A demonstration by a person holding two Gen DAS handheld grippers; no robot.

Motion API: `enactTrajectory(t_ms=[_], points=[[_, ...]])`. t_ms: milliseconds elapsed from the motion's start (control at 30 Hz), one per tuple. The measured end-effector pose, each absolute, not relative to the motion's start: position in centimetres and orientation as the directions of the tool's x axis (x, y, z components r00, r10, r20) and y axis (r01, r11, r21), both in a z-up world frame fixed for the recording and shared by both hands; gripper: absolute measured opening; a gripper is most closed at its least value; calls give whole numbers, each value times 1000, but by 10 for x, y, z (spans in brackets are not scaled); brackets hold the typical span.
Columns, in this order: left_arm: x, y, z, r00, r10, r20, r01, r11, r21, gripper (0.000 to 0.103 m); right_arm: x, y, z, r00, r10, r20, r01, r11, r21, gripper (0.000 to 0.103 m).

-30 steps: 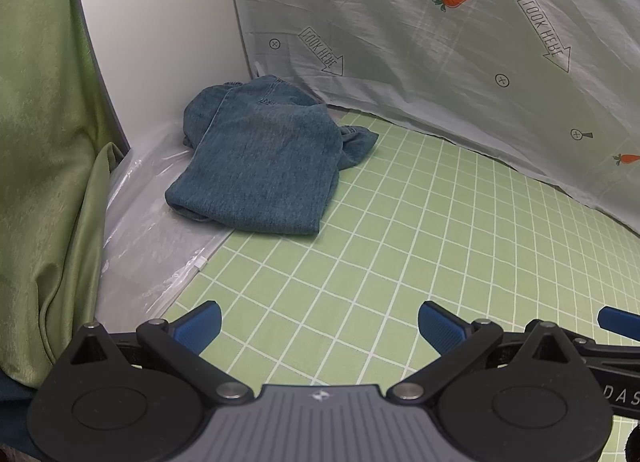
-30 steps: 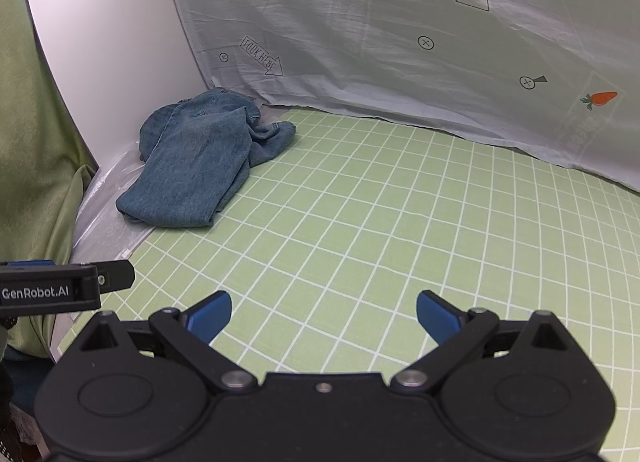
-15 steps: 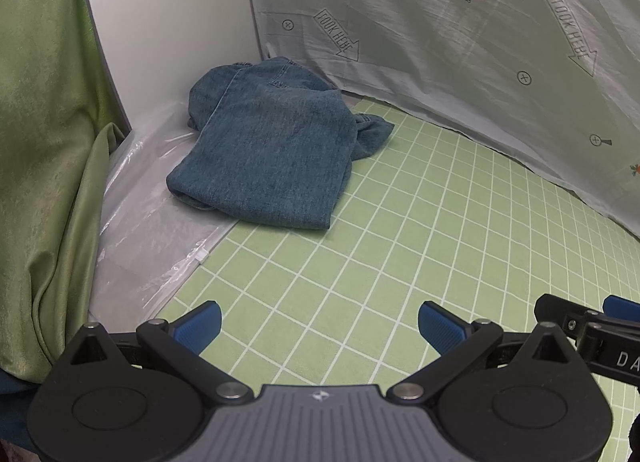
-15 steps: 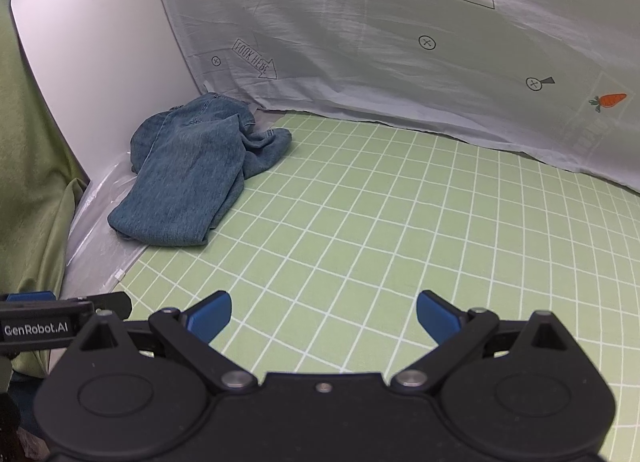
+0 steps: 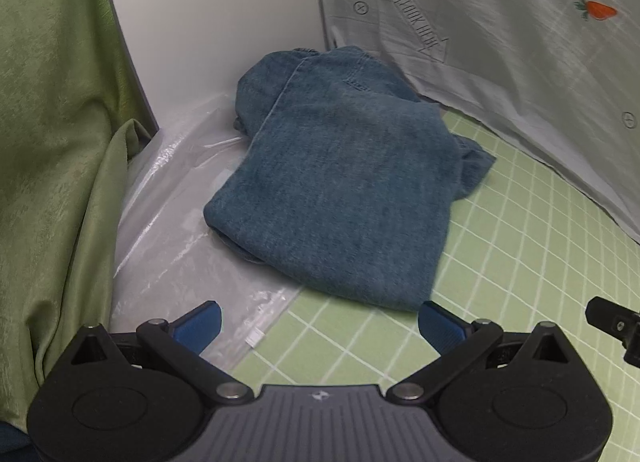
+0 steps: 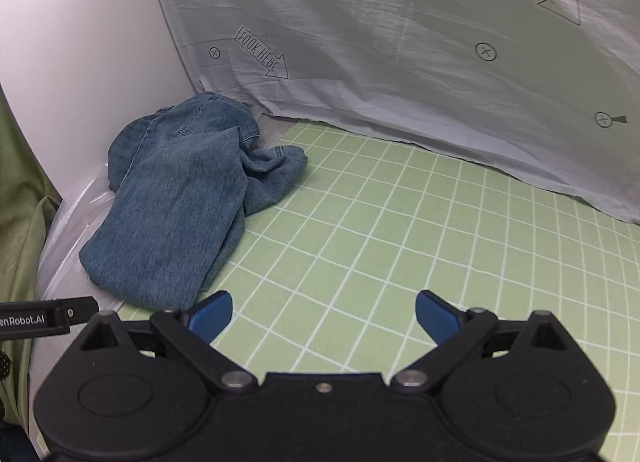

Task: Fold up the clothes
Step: 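Grasp the blue jeans with both grippers and lift them off the pile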

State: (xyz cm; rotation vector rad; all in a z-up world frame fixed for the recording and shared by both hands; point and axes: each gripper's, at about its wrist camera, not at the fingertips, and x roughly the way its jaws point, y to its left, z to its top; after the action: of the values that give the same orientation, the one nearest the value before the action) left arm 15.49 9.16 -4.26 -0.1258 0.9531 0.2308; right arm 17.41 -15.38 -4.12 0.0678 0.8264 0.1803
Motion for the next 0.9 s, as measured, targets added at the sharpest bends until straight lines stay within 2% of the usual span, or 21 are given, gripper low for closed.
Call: enactTrajectory(t_ms=[267, 400, 500, 567, 633, 667, 700, 733, 800, 833, 900], points=[[215, 141, -92, 428, 193, -883, -365, 931, 27, 101, 257, -88, -91, 572, 241, -784, -143, 971, 193, 85], [233, 156, -108, 406, 157, -900, -397, 918, -19, 91, 274, -58, -114, 513, 292, -807, -152, 956, 250, 79], [243, 160, -114, 415, 118, -902, -385, 921, -56, 77, 278, -37, -125, 496, 299, -815, -177, 954, 242, 76], [243, 161, -114, 431, 96, -897, -378, 922, -82, 70, 276, -27, -126, 511, 301, -805, -212, 952, 222, 65], [241, 159, -112, 449, 86, -890, -369, 924, -96, 55, 273, -20, -125, 499, 340, -797, -265, 936, 233, 33], [239, 157, -111, 459, 82, -885, -364, 926, -103, 50, 271, -18, -124, 505, 343, -792, -290, 932, 219, 30], [237, 155, -109, 469, 78, -880, -358, 927, -109, 43, 268, -15, -122, 511, 347, -787, -314, 927, 205, 20], [234, 153, -106, 482, 73, -873, -361, 924, -122, 31, 266, -15, -121, 517, 355, -779, -332, 922, 199, 15], [227, 149, -100, 508, 65, -859, -369, 917, -149, 17, 262, -24, -119, 523, 365, -770, -332, 919, 211, 10], [224, 146, -97, 517, 47, -855, -371, 912, -174, 15, 257, -29, -116, 541, 343, -768, -322, 928, 187, 5], [218, 136, -90, 531, 3, -848, -359, 907, -222, 14, 248, -40, -110, 576, 296, -762, -301, 944, 139, 4]])
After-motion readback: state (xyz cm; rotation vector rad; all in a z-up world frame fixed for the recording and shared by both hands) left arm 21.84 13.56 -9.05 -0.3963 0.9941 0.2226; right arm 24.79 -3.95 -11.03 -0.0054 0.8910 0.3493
